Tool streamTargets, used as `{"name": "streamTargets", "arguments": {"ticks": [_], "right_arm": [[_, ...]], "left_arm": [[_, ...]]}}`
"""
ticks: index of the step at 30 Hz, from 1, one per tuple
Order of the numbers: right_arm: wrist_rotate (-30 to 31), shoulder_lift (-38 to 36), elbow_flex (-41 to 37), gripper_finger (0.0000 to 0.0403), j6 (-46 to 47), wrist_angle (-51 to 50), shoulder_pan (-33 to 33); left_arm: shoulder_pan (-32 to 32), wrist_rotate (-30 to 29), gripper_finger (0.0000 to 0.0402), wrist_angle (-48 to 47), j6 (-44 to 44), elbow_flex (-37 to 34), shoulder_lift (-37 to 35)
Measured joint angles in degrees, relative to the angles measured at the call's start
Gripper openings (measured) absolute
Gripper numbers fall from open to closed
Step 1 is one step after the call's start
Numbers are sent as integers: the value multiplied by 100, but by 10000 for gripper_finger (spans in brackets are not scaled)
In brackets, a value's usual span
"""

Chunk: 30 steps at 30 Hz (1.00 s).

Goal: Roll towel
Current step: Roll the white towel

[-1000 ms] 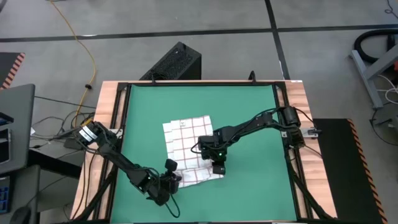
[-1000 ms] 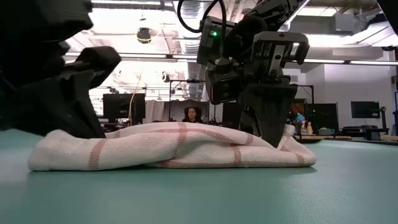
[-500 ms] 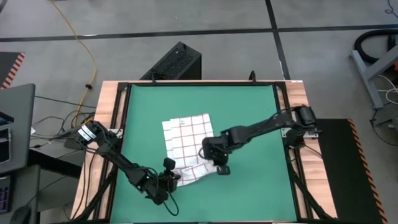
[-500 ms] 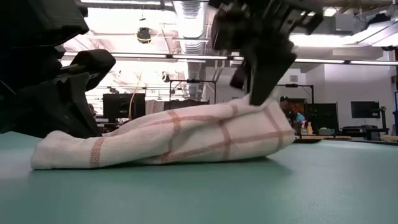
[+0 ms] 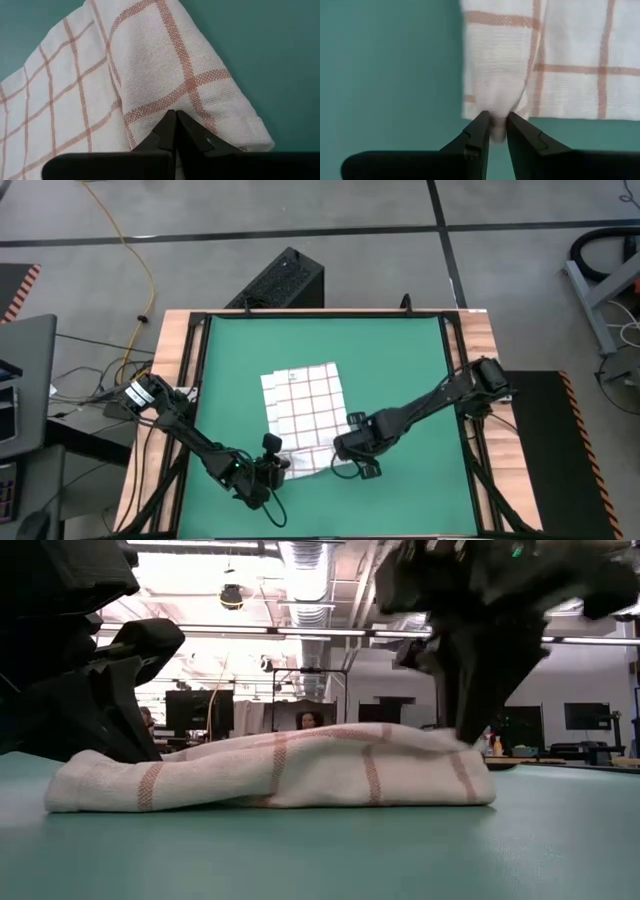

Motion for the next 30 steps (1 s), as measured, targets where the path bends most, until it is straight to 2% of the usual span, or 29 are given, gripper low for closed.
{"name": "streamTargets", "arguments": {"ticks": [3, 8, 16, 19, 23, 27, 30], "right_arm": [[-4, 89, 0, 87, 22, -62, -81], [33, -231, 0, 87, 51, -177, -50], [476, -682, 15, 97, 421, 87, 501], [997, -531, 13, 125, 468, 131, 893], [1655, -158, 9, 192, 456, 185, 1255], [2076, 183, 9, 263, 449, 498, 1325], [2235, 432, 9, 291, 438, 618, 1262]], "left_arm": [[-31, -16, 0, -104, -88, 0, 0], [-102, -42, 0, -178, -154, -2, -2], [-127, -62, 0, -304, -379, -1, -6], [-165, -95, 0, -311, -405, -2, -7], [-192, -103, 0, -359, -455, -7, -42], [-190, -25, 0, -422, -590, -21, -139], [-192, 33, 0, -458, -598, -33, -227]]}}
